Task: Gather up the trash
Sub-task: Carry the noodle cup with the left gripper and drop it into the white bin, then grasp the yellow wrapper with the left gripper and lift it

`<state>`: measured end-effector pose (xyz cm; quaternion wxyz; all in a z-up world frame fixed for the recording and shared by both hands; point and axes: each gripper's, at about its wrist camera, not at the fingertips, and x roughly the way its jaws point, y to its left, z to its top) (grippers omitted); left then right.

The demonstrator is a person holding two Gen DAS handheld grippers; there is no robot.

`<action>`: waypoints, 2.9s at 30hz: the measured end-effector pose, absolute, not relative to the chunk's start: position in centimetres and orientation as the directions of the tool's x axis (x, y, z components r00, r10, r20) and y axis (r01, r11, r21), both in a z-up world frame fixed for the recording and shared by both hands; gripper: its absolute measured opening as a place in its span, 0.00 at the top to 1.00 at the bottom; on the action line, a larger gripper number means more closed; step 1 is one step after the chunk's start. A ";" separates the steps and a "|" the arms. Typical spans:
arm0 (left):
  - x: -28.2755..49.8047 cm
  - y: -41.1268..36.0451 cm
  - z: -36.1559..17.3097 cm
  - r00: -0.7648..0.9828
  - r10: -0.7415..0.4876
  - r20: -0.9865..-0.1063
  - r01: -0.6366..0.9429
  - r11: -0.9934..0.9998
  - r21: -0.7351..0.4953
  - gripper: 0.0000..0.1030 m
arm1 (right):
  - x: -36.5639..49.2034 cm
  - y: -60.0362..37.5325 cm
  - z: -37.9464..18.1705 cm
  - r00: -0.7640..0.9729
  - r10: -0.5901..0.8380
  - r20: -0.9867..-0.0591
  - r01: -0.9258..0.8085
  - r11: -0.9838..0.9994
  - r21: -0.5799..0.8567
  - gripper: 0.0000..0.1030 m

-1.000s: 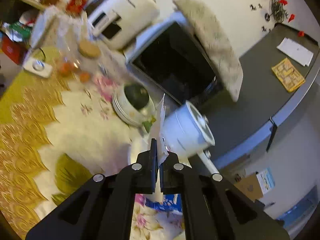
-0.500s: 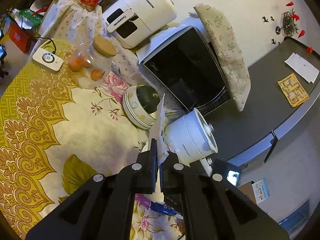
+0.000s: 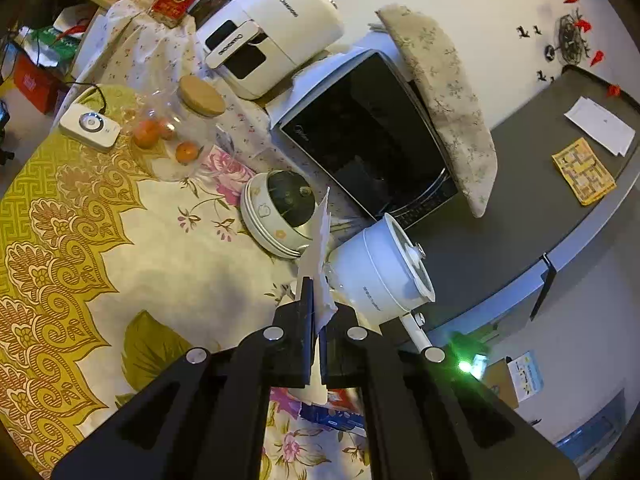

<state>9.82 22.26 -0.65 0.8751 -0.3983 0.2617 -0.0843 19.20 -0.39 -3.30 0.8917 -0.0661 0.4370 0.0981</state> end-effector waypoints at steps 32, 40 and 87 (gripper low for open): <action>7.1 3.6 -0.3 0.612 -0.675 -0.411 0.277 0.670 -0.689 0.98 | 2.8 -26.9 -6.9 0.475 -0.186 -0.860 0.277 0.959 -0.054 0.20; 5.6 -5.0 -2.6 0.449 -0.747 -0.490 0.379 0.656 -0.653 0.98 | 1.1 -30.7 -4.2 0.553 -0.410 -0.725 0.481 0.868 -0.124 0.10; 8.3 -8.8 -11.9 0.400 -0.569 -0.718 0.223 0.821 -0.526 0.22 | 1.5 -27.5 -5.5 0.527 -0.307 -0.793 0.293 0.941 -0.169 0.07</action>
